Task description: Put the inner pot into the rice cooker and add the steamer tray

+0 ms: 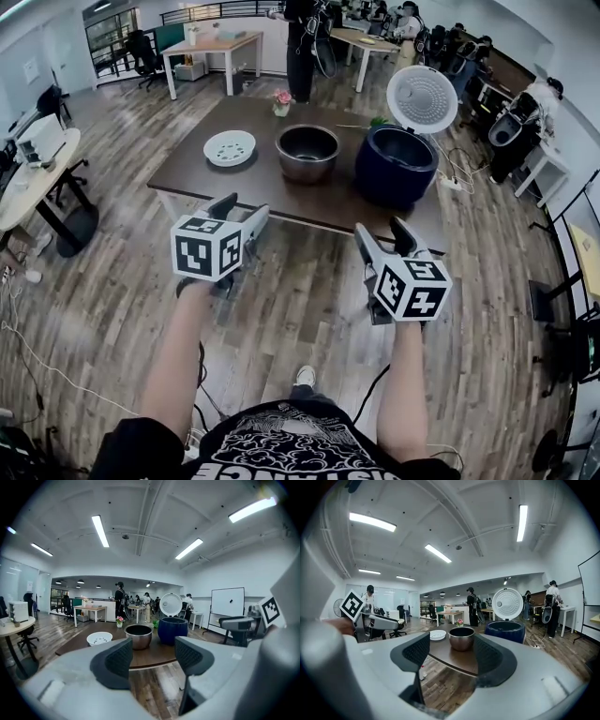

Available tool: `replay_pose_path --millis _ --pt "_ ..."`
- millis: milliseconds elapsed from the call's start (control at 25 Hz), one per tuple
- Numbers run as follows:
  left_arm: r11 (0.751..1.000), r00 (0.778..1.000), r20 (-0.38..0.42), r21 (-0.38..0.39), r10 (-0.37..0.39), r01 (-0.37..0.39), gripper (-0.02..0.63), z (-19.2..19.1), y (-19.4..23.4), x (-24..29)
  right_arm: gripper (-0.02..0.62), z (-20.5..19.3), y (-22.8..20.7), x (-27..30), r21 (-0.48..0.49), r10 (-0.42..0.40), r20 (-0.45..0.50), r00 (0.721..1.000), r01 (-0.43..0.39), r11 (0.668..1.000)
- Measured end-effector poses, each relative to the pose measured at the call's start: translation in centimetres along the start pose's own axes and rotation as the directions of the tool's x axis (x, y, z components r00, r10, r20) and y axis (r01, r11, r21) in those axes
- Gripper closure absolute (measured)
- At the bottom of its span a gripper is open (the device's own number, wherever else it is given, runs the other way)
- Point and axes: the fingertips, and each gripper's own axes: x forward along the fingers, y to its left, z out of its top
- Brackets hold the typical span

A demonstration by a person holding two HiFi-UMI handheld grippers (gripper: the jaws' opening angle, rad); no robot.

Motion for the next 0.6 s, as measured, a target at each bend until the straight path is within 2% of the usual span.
replay_pose_path --millis 160,360,600 --pt "1.0 1.0 -0.027 0.008 0.009 -0.009 0.287 0.3 0.0 3.1 0.292 0.3 -2.2 2.1 0.011 0.017 -0.004 1.0 -0.017 1.0" --pt "0.999 0.998 -0.058 -0.03 -0.025 0.023 0.258 0.4 -0.7 6.7 0.268 0.2 -4.5 4.7 0.02 0.038 -0.003 0.999 -0.038 0.999" --pt "0.999 1.0 -0.019 -0.033 -0.024 0.023 0.224 2.3 -0.8 10.2 0.241 0.8 -7.1 7.5 0.007 0.06 0.004 0.998 -0.06 0.998"
